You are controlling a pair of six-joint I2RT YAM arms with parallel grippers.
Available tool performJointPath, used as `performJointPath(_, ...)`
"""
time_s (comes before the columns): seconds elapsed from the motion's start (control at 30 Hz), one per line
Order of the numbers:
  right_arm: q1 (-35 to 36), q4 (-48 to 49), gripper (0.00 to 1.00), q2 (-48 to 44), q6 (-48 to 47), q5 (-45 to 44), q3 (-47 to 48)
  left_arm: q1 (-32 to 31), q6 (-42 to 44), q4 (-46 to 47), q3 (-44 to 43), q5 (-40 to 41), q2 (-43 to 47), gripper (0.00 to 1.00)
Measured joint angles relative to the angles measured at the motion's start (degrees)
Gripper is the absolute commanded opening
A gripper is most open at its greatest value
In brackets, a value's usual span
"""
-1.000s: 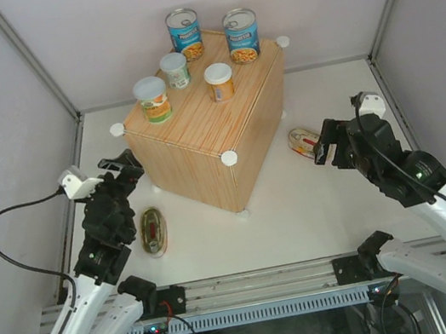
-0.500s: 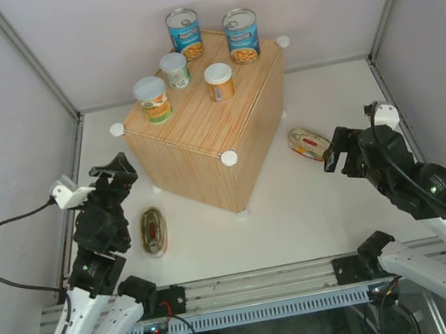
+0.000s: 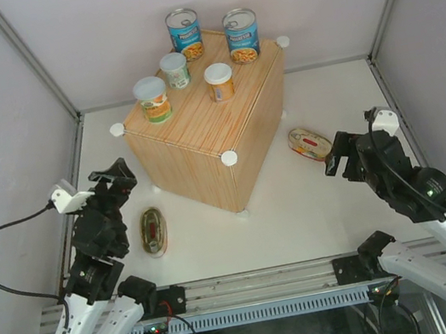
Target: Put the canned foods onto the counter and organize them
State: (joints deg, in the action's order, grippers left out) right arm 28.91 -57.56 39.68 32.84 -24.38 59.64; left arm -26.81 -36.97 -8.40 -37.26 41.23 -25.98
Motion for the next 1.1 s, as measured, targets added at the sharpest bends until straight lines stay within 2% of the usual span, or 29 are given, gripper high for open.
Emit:
performJointPath(0.2, -0.4, 1.1, 0.87, 1.2, 0.0, -0.1, -1.5, 0.0, 0.0, -1.0, 0.0, 0.0, 0.0, 0.92)
performJointPath(1.1, -4.1, 12.2, 0.91, 22.2, -3.1, 3.9, -9.7, 0.3, -0.2, -1.6, 1.9, -1.0, 0.9, 0.93)
